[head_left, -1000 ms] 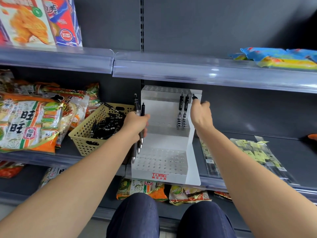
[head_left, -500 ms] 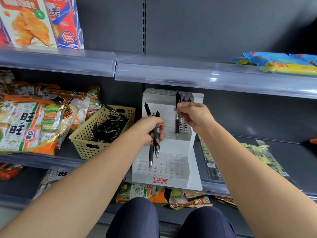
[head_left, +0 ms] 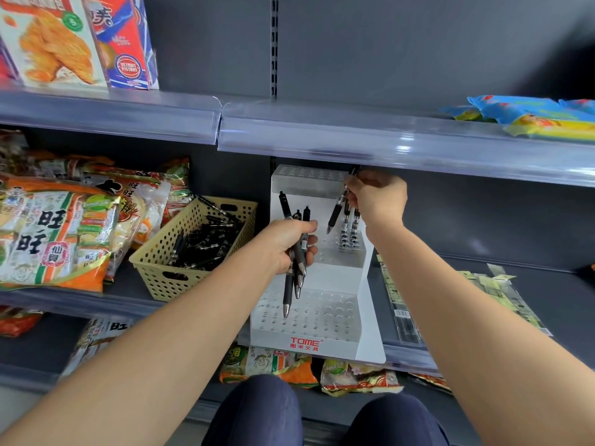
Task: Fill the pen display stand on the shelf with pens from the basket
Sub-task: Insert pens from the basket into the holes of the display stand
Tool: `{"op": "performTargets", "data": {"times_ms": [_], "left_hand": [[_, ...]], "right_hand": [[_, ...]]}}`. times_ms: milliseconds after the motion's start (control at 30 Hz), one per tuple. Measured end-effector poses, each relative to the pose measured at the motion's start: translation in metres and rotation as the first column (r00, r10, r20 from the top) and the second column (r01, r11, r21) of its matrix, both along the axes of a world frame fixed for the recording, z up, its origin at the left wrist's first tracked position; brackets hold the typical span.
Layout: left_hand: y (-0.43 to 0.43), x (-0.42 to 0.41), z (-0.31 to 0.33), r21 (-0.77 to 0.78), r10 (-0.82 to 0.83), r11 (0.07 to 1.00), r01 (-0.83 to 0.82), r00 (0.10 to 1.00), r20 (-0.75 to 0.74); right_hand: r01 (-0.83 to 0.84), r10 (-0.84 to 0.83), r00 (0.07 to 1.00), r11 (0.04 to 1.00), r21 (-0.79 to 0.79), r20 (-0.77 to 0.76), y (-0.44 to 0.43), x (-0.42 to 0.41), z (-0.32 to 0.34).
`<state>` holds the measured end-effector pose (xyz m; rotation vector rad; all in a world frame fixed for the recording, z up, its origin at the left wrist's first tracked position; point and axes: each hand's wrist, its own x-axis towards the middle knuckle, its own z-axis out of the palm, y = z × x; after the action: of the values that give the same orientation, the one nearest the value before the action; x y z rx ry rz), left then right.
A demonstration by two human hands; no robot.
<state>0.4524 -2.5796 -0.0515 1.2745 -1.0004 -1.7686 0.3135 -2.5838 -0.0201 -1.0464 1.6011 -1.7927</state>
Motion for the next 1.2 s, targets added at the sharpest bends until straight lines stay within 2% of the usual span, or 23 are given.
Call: {"op": "performTargets", "data": {"times_ms": [233, 567, 833, 1200], "left_hand": [[0.0, 0.002, -0.002, -0.009, -0.015, 1.0, 0.015, 1.0, -0.007], [0.0, 0.005, -0.002, -0.002, -0.024, 1.0, 0.024, 1.0, -0.003], [-0.001, 0.006, -0.002, -0.006, -0.021, 1.0, 0.021, 1.0, 0.006], [-0.001, 0.005, -0.004, -0.014, -0.034, 0.999, 0.034, 0.999, 0.019]], "right_hand": [[0.145, -0.144, 0.962, 0.989, -0.016, -0.234, -0.005, 0.003, -0.009], [0.16, -0.155, 0.923, 0.987, -0.013, -0.353, -0.007, 0.009, -0.018], [0.196, -0.211, 0.916, 0.977, -0.079, -0.342, -0.009, 0.007, -0.012], [0.199, -0.214, 0.892, 0.977, -0.079, -0.398, -0.011, 0.008, -0.02]]}}
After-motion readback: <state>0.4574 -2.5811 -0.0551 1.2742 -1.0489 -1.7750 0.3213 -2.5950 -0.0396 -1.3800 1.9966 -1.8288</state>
